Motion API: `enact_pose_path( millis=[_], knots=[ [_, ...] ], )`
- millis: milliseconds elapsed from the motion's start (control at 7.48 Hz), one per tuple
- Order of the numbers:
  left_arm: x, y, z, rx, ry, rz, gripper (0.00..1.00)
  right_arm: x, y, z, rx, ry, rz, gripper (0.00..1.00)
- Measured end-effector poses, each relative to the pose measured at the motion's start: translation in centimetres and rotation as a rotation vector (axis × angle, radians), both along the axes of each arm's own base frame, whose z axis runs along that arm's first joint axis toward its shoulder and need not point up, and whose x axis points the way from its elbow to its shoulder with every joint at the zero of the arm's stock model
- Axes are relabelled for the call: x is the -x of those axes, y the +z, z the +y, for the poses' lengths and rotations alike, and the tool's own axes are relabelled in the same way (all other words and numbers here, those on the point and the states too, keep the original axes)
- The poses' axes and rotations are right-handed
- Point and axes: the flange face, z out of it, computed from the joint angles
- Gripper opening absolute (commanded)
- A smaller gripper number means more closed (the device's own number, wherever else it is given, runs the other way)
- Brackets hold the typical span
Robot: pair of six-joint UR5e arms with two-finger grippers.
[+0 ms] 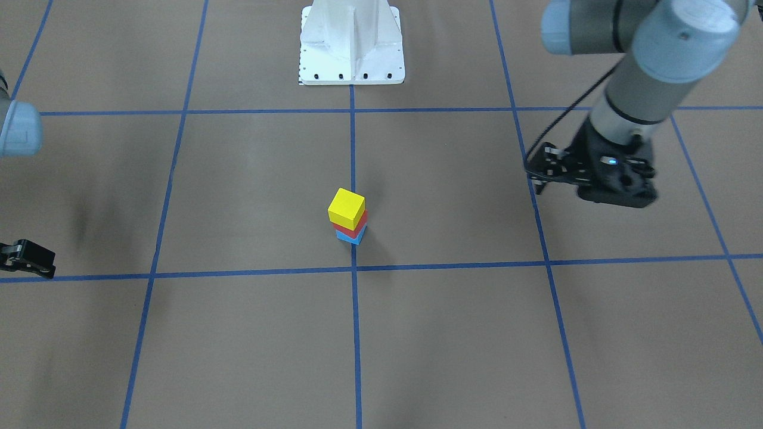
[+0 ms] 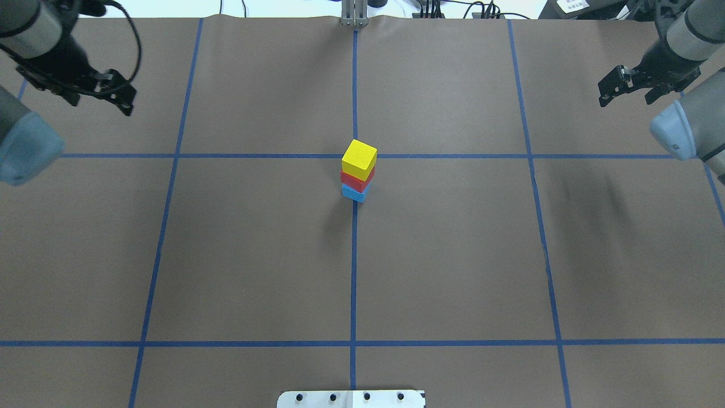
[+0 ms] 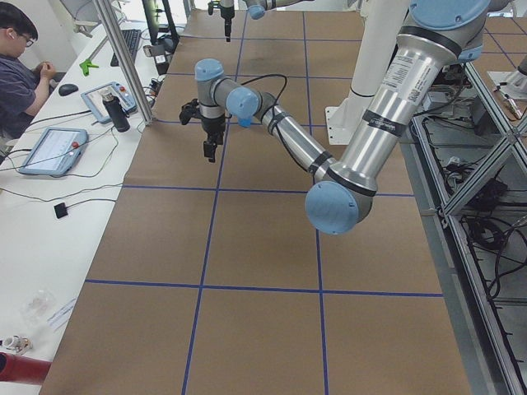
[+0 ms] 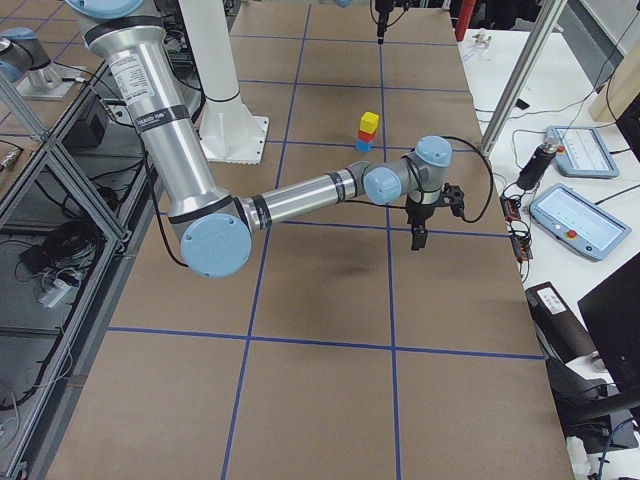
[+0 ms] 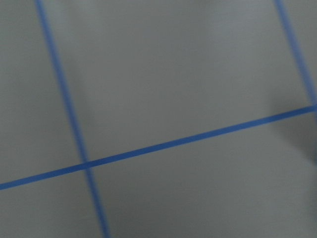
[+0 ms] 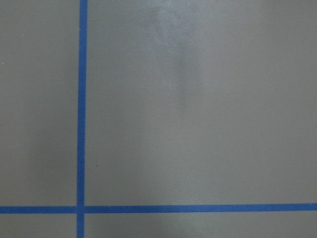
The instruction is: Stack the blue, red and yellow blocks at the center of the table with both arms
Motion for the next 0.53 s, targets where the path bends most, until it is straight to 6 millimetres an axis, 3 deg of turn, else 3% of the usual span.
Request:
enact_pose_path(
  millis=[267, 534],
  knots=[
    [8.8, 9.3, 0.5, -0.013, -0.002, -0.050, 1.00, -2.6, 4.7, 2.0, 0.009, 0.010, 0.017, 1.00],
    [18.0, 18.2, 1.0, 0.019, 0.039, -0.015, 1.00, -6.9, 7.3, 3.2, 0.029, 0.015, -0.022, 1.00]
  ],
)
